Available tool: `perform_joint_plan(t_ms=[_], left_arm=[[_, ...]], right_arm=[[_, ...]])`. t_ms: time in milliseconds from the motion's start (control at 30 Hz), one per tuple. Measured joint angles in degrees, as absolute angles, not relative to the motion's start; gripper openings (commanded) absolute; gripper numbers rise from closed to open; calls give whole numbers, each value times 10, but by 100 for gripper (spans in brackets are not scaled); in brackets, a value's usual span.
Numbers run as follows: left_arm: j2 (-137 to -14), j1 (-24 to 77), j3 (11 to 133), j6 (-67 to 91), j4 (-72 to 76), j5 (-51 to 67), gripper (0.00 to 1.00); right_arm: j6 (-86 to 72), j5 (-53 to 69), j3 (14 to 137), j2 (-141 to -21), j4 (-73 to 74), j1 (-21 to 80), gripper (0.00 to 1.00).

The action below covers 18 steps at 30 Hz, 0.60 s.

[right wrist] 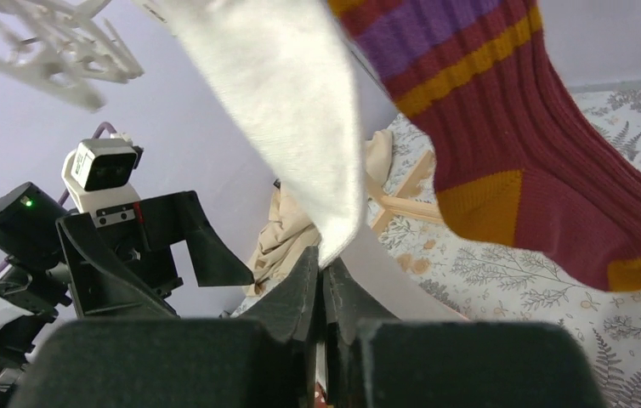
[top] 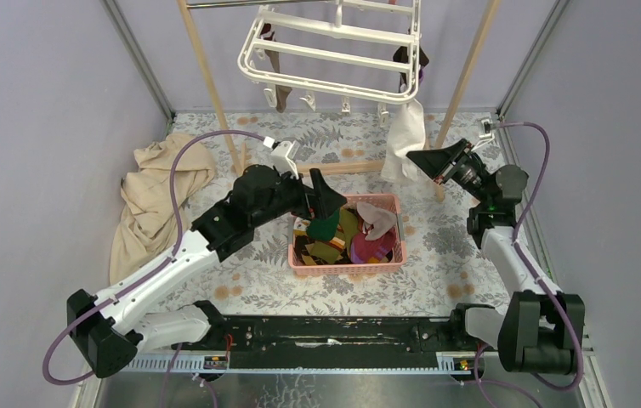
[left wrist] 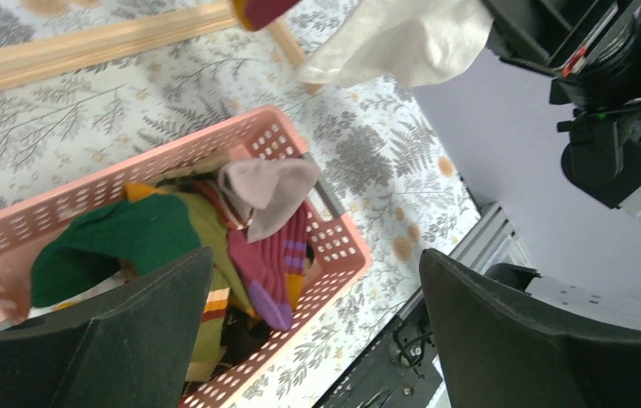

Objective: Remove the socks clipped to the hanger
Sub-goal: Adjust the hanger on the clothesline.

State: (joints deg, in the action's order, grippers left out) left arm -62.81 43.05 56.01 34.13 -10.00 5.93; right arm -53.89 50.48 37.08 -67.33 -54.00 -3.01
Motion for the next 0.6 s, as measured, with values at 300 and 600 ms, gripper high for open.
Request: perform_joint_plan(t_ms=[300, 600], left_arm=[[-640, 491, 645, 346, -104, 37, 99], [-667, 585, 772, 343, -95, -30, 99]], right_arm=[[-499, 504, 373, -562, -441, -30, 3], [-486, 498, 373, -531, -383, -18, 1]])
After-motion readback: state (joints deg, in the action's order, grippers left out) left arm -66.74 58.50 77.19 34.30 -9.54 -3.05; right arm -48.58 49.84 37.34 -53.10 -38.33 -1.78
